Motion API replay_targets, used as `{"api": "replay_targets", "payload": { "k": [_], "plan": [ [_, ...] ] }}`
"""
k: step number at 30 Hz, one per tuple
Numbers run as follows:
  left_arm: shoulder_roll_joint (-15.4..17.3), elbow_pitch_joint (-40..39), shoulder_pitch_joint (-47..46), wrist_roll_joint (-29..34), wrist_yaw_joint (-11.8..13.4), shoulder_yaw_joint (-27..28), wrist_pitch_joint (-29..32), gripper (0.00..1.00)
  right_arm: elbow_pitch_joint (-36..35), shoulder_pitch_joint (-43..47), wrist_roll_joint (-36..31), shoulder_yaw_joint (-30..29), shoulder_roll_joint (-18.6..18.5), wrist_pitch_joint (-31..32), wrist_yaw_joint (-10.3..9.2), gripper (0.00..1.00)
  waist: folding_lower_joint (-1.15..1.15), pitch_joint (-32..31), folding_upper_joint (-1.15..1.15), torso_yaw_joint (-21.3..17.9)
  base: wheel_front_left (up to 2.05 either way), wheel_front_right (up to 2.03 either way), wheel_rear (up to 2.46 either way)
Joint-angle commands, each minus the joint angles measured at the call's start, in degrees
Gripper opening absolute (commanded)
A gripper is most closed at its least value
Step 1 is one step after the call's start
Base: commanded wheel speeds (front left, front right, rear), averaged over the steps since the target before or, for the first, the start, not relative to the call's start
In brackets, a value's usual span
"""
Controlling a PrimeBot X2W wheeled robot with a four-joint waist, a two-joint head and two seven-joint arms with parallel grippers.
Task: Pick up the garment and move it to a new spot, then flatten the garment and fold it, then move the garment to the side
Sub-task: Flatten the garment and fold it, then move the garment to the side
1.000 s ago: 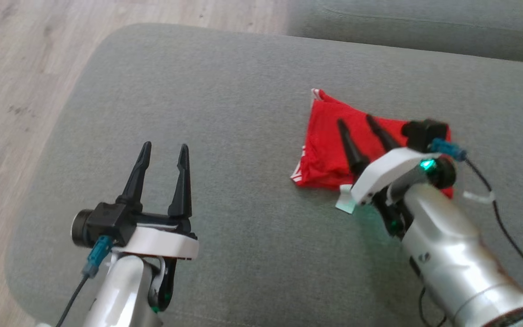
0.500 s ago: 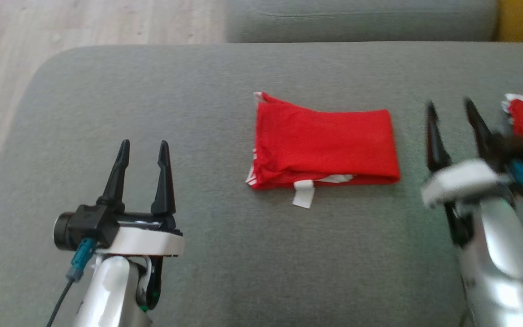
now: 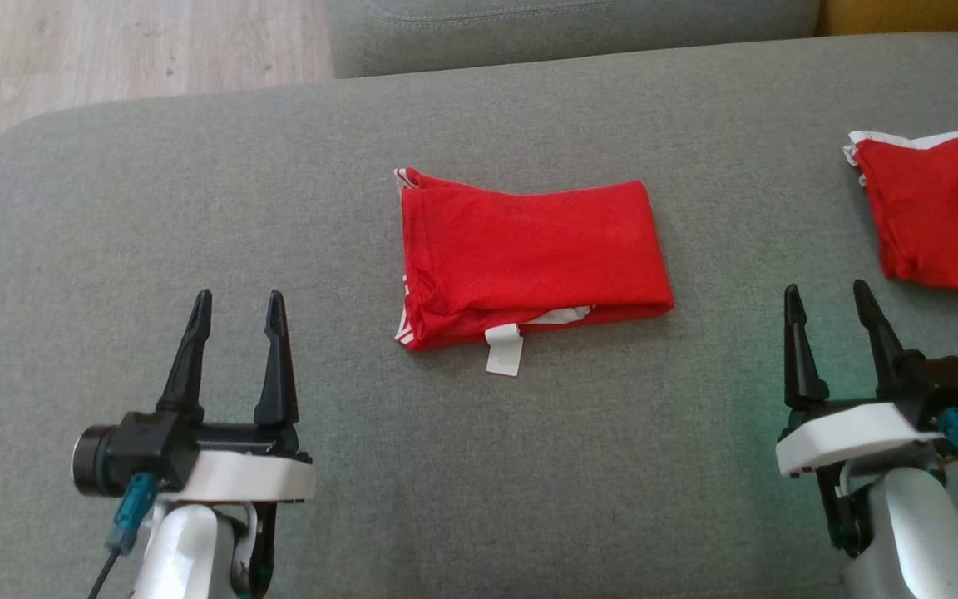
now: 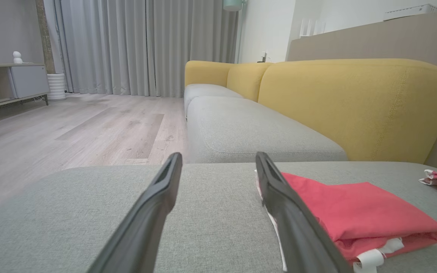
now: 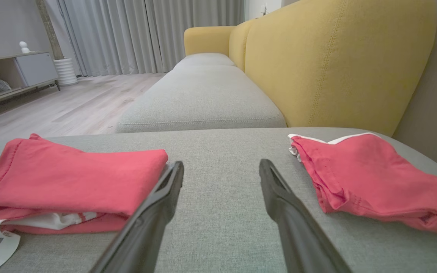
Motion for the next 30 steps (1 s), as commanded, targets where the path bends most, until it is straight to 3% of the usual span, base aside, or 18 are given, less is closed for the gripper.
{"api": "replay_targets", "payload": {
  "k": [1, 9, 12, 19, 28, 30],
  "plan": [
    [0.4, -2.32, -1.14, 0.31, 0.38, 2.31, -0.29, 1.0, -2.57, -1.94, 0.41, 1.62, -0.09, -0.62, -0.11, 1.0, 0.0, 0.2, 0.0, -0.04, 0.0, 0.0, 0.0],
    [0.4, -2.24, -3.33, -0.35, 0.07, 0.43, -0.29, 1.0, -0.33, -5.72, 0.69, 2.92, -0.09, 1.44, -0.11, 1.0, 0.0, 2.79, 0.0, 2.47, 0.0, 0.0, 0.0],
    [0.39, -1.88, -4.24, -0.55, -0.05, -0.38, -0.29, 1.0, 1.97, -8.59, 4.43, 4.91, -0.09, 4.4, -0.11, 1.0, 0.0, 4.54, 0.0, 3.92, 0.0, 0.0, 0.0],
    [0.39, -1.37, -6.87, -1.18, -0.22, -2.54, -0.29, 1.0, 12.25, -17.44, 8.95, 6.98, -0.09, 12.19, -0.11, 1.0, 0.0, 8.67, 0.0, 7.54, 0.0, 0.0, 0.0],
    [0.39, -1.06, -8.33, -1.89, -0.13, -3.98, -0.29, 1.0, 24.3, -22.71, 9.71, 9.06, -0.08, 14.66, -0.11, 0.98, 0.0, 9.94, 0.0, 9.28, 0.0, 0.0, 0.0],
    [0.39, -1.21, -8.67, -1.98, -0.1, -4.08, -0.29, 1.0, 26.12, -23.36, 8.75, 9.92, -0.08, 14.25, -0.11, 0.0, 0.0, 9.85, 0.0, 9.32, 0.0, 0.0, 0.0]
  ]
}}
